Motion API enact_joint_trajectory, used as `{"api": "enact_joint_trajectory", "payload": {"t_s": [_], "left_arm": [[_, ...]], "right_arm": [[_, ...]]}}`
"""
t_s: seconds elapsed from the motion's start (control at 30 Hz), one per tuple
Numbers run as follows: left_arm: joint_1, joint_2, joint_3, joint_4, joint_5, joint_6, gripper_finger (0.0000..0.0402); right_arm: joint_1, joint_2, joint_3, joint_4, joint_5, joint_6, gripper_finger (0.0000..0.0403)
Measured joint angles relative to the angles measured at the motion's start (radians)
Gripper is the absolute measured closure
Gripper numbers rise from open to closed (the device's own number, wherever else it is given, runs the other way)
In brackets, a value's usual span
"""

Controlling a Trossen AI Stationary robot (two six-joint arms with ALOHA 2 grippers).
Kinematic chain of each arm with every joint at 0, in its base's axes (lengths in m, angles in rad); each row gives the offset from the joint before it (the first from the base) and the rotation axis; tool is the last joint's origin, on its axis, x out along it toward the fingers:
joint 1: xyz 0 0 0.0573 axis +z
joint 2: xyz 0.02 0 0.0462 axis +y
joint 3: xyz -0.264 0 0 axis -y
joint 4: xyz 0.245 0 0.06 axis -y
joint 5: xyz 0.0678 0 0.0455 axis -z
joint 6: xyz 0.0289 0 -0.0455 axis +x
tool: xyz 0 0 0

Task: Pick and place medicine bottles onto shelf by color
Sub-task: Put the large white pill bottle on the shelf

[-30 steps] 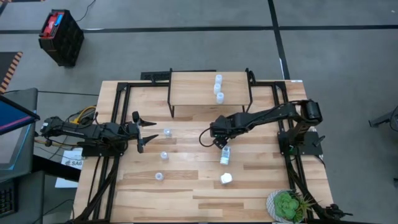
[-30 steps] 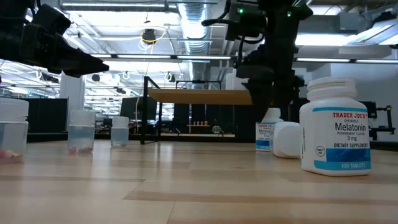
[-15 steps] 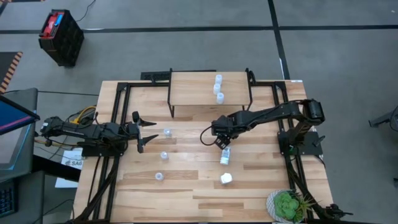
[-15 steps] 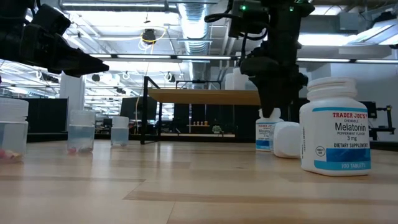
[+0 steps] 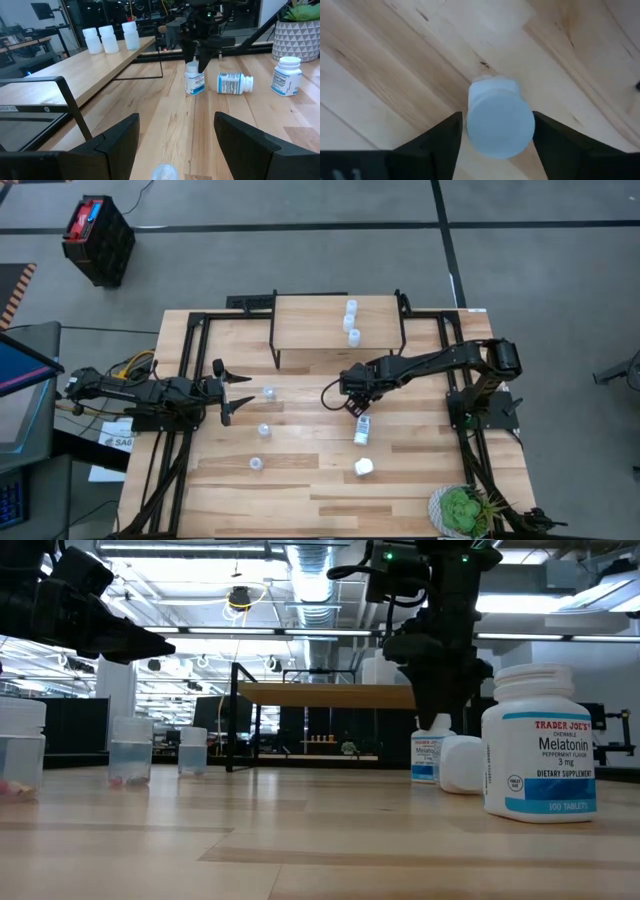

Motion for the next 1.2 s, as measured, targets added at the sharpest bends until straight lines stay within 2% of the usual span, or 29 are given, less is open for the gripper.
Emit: {"api": "enact_joint_trajectory", "payload": {"t_s": [0.23, 0.4, 0.6, 0.8, 0.97, 1.2], "left_arm": [[0.000, 0.000, 0.000, 0.000, 0.000, 0.000, 0.0156], [0.000, 0.000, 0.000, 0.000, 0.000, 0.000, 0.0156], [0.000, 0.000, 0.000, 0.000, 0.000, 0.000, 0.0156], [0.000, 0.000, 0.000, 0.000, 0.000, 0.000, 0.0156], [0.000, 0.000, 0.000, 0.000, 0.000, 0.000, 0.0156], [0.000, 0.000, 0.000, 0.000, 0.000, 0.052, 0.0156]], "right_arm": [[0.000, -0.005, 0.001, 0.000, 0.000, -0.001, 0.0246], [0.000, -0.026, 0.028, -0.045, -0.001, -0.024, 0.0248], [0.000, -0.075, 0.198, -0.265, -0.020, -0.070, 0.0238], [-0.038, -0.139, 0.365, -0.436, 0.029, -0.124, 0.0232], [-0.134, -0.181, 0.445, -0.494, 0.062, -0.238, 0.0238], [-0.351, -0.178, 0.481, -0.501, 0.112, -0.463, 0.0233]]}}
